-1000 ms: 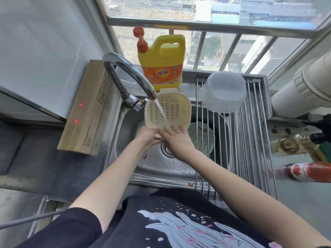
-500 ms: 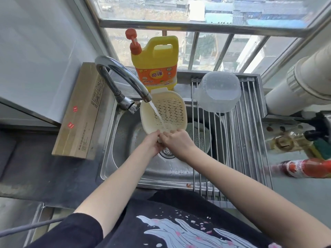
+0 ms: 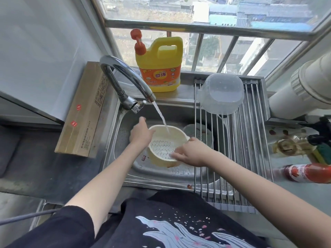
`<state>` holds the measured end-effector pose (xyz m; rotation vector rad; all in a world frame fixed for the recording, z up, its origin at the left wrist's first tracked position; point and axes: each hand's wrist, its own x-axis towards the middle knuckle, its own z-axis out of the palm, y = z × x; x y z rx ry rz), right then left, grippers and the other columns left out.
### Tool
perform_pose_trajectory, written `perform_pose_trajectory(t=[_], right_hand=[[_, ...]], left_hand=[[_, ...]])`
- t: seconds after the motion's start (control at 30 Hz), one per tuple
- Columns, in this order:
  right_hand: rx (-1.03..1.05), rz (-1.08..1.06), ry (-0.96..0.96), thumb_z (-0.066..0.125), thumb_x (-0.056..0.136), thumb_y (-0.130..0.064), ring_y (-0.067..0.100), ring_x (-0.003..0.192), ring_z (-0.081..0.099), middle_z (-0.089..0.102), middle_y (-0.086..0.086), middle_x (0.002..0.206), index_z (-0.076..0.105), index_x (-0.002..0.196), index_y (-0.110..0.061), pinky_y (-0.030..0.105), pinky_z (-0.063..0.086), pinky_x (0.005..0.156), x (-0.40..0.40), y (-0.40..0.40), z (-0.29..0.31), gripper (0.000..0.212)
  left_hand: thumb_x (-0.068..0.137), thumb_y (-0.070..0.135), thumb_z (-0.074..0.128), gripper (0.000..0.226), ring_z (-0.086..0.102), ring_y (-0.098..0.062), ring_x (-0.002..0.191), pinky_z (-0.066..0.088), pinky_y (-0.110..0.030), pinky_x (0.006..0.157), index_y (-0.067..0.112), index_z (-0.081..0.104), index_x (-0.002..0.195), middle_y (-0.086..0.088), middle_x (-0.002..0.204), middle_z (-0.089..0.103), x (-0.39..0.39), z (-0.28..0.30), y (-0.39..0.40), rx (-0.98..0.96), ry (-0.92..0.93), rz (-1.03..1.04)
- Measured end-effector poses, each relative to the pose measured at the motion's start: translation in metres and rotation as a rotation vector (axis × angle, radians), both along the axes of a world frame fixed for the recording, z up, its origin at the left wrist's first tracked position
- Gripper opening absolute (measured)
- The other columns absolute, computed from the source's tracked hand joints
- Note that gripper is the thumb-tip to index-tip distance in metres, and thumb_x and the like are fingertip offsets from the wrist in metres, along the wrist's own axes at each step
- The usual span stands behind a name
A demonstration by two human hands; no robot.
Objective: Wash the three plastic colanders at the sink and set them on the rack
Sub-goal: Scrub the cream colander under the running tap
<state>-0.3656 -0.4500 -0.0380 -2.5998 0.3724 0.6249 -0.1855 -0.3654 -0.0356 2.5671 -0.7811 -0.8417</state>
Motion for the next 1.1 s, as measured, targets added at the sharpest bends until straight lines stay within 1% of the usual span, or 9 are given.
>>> perform_pose_trajectory(t=[0.17,0.27,0.33,0.43,0.57,0.73,0.9,1.03,1.1], right_hand=[[0.128,-0.073,0.011,0.037,0.098,-0.036,0.023,0.109,0.058,0.065,0.001,0.117,0.061,0.121,-0.027,0.038,0.041,0.102,-0.006,-0.001,-0.012,0.035],[-0.208,0.051,-0.088,0.041,0.096,-0.013,0.016,0.144,0.023,0.029,-0.001,0.154,0.030,0.148,-0.020,0.041,0.007,0.119,0.004,-0.012,-0.014,0.054],[-0.438,0.205,-0.036,0.038,0.097,-0.015,0.012,0.147,-0.001,0.010,-0.005,0.159,0.014,0.152,-0.019,0.049,-0.016,0.113,0.011,-0.018,-0.015,0.060],[-0.634,0.241,0.121,0.035,0.100,-0.027,0.015,0.147,-0.006,0.010,0.000,0.160,0.013,0.153,-0.015,0.058,-0.024,0.103,0.022,-0.018,-0.016,0.059],[-0.611,0.198,0.177,0.045,0.096,-0.028,0.023,0.146,0.013,0.032,0.008,0.153,0.029,0.148,-0.010,0.062,-0.021,0.103,0.027,-0.005,-0.016,0.057],[-0.300,0.149,0.043,0.046,0.092,-0.013,0.021,0.102,0.061,0.068,0.001,0.097,0.064,0.100,-0.015,0.048,-0.004,0.117,0.023,0.021,-0.019,0.020],[-0.063,-0.031,-0.103,0.039,0.094,-0.002,0.022,0.121,0.053,0.051,-0.003,0.140,0.042,0.140,-0.031,0.036,0.032,0.107,0.015,0.017,-0.007,0.054],[0.052,-0.021,-0.018,0.044,0.099,-0.035,0.025,0.134,0.040,0.039,-0.003,0.150,0.026,0.148,-0.035,0.039,0.033,0.107,0.016,0.015,-0.004,0.052],[0.157,-0.112,-0.020,0.045,0.097,-0.043,0.027,0.127,0.046,0.053,0.005,0.138,0.030,0.146,-0.027,0.039,0.039,0.100,0.020,0.019,-0.005,0.054]], left_hand=[[0.095,0.038,0.049,0.047,0.057,-0.043,0.103,0.044,-0.042,0.079,0.019,0.033,0.135,-0.021,0.110,0.064,0.004,0.013,-0.011,-0.038,-0.167,-0.278],[0.094,0.038,0.049,0.049,0.060,-0.042,0.095,0.048,-0.045,0.083,0.023,0.033,0.138,-0.018,0.097,0.067,0.004,0.014,-0.014,-0.069,-0.164,-0.403],[0.094,0.033,0.051,0.048,0.061,-0.040,0.093,0.048,-0.045,0.084,0.025,0.034,0.139,-0.016,0.094,0.068,0.003,0.017,-0.014,-0.105,-0.123,-0.411],[0.095,0.028,0.049,0.041,0.061,-0.040,0.091,0.045,-0.043,0.080,0.021,0.039,0.135,-0.015,0.090,0.067,0.005,0.021,-0.015,-0.202,-0.174,-0.363],[0.096,0.026,0.049,0.038,0.059,-0.036,0.085,0.042,-0.040,0.075,0.017,0.040,0.131,-0.007,0.079,0.058,0.013,0.022,-0.011,-0.274,-0.207,-0.235],[0.095,0.029,0.052,0.032,0.055,-0.025,0.064,0.043,-0.039,0.075,0.018,0.044,0.124,0.004,0.058,0.052,0.008,0.015,-0.007,-0.389,-0.226,-0.098],[0.097,0.034,0.047,0.036,0.050,-0.021,0.057,0.039,-0.035,0.064,0.016,0.042,0.128,0.004,0.058,0.052,0.003,0.010,-0.002,-0.453,-0.268,-0.051],[0.098,0.026,0.045,0.032,0.050,-0.030,0.055,0.034,-0.036,0.060,0.007,0.042,0.124,0.002,0.058,0.051,-0.011,0.013,-0.003,-0.510,-0.294,-0.120],[0.098,0.022,0.046,0.031,0.057,-0.035,0.062,0.031,-0.034,0.057,0.004,0.042,0.123,-0.001,0.064,0.056,-0.020,0.014,-0.006,-0.533,-0.272,-0.123]])
